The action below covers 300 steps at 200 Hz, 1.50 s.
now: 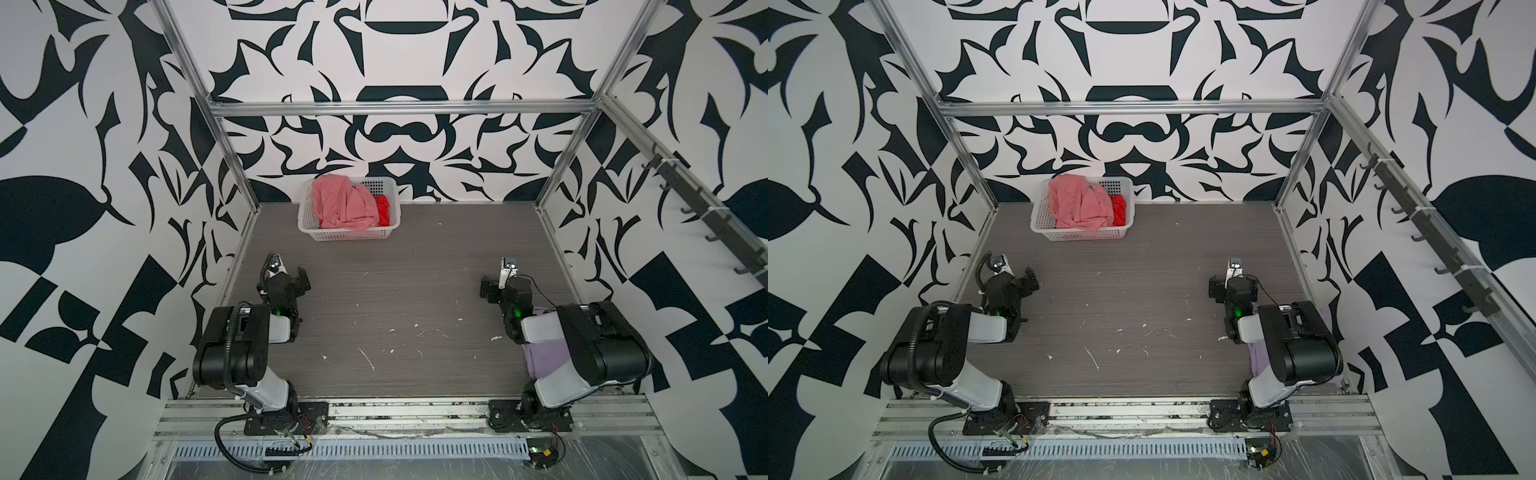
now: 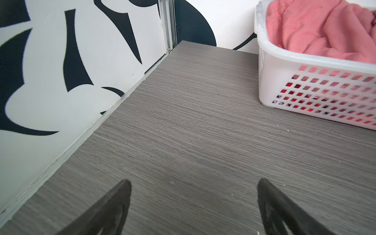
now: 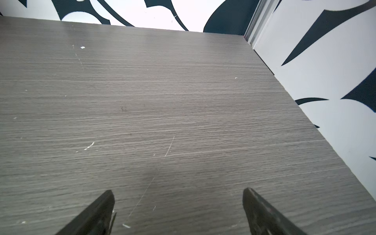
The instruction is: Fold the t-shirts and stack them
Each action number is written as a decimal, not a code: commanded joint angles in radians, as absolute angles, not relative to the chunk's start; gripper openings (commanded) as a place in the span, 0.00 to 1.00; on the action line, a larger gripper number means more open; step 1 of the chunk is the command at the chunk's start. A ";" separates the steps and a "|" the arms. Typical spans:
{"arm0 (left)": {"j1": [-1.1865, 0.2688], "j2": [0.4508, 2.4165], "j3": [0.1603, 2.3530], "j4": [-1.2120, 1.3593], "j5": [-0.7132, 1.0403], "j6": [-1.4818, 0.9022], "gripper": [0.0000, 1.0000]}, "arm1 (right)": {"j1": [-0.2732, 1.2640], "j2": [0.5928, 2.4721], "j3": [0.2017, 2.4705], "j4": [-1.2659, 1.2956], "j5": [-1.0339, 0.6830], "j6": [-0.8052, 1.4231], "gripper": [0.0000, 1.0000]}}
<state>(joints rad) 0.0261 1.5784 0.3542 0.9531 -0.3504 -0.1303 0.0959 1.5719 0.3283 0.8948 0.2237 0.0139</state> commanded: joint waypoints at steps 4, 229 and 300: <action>0.029 1.565 0.352 0.979 -0.344 -0.135 0.99 | 0.096 1.555 0.351 0.920 0.221 0.006 1.00; 0.030 1.564 0.350 0.982 -0.344 -0.135 0.99 | 0.097 1.551 0.355 0.921 0.219 0.006 1.00; -0.006 1.282 0.812 0.113 -0.230 -0.258 0.99 | 0.229 1.218 0.762 0.182 0.120 0.004 1.00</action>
